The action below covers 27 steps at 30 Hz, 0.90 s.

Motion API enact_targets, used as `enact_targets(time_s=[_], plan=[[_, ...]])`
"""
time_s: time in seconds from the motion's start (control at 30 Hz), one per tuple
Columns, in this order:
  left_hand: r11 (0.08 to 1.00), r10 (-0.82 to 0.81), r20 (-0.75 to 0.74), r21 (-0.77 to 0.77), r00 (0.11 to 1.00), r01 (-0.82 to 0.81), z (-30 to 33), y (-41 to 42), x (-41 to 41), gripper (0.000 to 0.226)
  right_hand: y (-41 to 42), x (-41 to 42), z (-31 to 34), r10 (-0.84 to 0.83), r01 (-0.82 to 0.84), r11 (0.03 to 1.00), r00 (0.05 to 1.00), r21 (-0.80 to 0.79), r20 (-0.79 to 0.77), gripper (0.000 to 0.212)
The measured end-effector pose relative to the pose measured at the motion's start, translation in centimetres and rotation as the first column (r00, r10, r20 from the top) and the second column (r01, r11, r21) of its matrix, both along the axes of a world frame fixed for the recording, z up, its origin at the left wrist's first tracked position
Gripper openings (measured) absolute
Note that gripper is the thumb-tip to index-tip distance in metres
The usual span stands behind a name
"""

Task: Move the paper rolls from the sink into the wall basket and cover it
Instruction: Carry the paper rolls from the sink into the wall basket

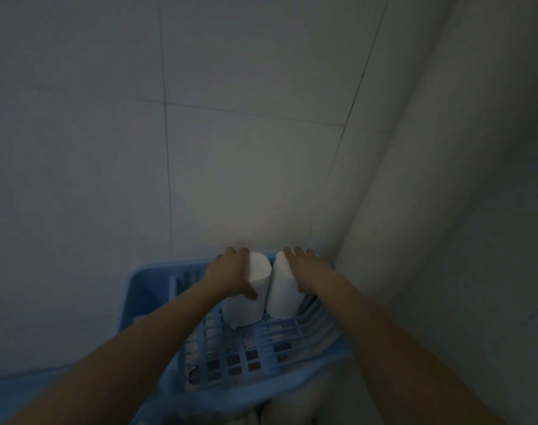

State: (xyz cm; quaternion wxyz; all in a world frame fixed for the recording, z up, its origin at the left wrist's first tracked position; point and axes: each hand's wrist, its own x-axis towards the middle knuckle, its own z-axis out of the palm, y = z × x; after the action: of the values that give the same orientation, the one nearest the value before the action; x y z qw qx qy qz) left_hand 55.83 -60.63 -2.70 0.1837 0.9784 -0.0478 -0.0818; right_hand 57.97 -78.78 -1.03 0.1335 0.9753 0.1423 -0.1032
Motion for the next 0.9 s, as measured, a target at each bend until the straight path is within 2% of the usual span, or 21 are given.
enact_targets(time_s=[0.2,0.4,0.53,0.9], plan=[[1.0,0.011,0.053,0.024,0.999,-0.013,-0.6,-0.1,-0.7,0.102,0.1,-0.5,-0.6,-0.009,0.01,1.0,1.0,-0.018,0.029,0.088],[0.998,0.015,0.054,-0.055,0.998,-0.012,-0.4,1.7,-2.1,0.086,0.6,-1.5,-0.2,-0.082,0.082,0.997,0.997,0.003,0.012,0.088],[0.999,-0.004,0.04,-0.053,0.999,0.006,0.5,3.0,-2.9,0.081,2.0,-2.5,0.3,-0.148,0.148,0.989,0.989,0.012,0.023,0.089],[0.997,-0.078,0.04,0.006,0.996,0.078,3.8,5.2,-7.2,0.077,5.5,-6.3,5.8,-0.164,0.166,0.986,0.985,-0.027,0.044,0.088]])
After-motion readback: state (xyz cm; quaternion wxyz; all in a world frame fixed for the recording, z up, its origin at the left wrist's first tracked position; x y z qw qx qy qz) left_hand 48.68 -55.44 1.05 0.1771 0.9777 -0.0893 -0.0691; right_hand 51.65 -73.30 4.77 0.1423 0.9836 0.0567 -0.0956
